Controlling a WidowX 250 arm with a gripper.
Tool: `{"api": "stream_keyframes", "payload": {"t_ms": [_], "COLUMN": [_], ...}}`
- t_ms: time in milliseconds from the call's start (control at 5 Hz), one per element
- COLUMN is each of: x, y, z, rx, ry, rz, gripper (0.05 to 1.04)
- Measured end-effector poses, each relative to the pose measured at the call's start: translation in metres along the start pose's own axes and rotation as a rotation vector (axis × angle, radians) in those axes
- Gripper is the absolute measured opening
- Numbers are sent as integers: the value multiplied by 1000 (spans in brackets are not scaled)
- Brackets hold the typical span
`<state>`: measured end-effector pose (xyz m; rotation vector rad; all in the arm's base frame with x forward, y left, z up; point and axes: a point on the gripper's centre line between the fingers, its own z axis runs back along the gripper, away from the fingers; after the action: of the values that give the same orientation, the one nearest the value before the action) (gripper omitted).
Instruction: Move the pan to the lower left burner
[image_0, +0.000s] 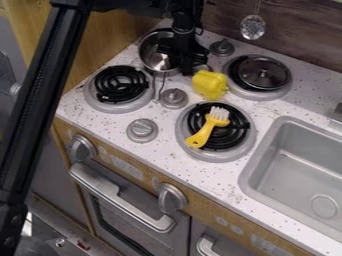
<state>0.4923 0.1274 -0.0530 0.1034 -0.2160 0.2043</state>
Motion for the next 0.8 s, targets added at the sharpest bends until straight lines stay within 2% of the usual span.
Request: {"api": "stream_keyframes", "payload": {"t_ms": [200, 400, 600, 800], "x": [-2, -16, -33, -60], "y": [-3, 0, 7, 12], "z": [17, 32, 52, 52], "rx": [-4, 9, 4, 0], "ry": [-5, 30, 39, 95], "rz": [-77, -175, -235, -291], "gripper": [100, 74, 72, 72]}}
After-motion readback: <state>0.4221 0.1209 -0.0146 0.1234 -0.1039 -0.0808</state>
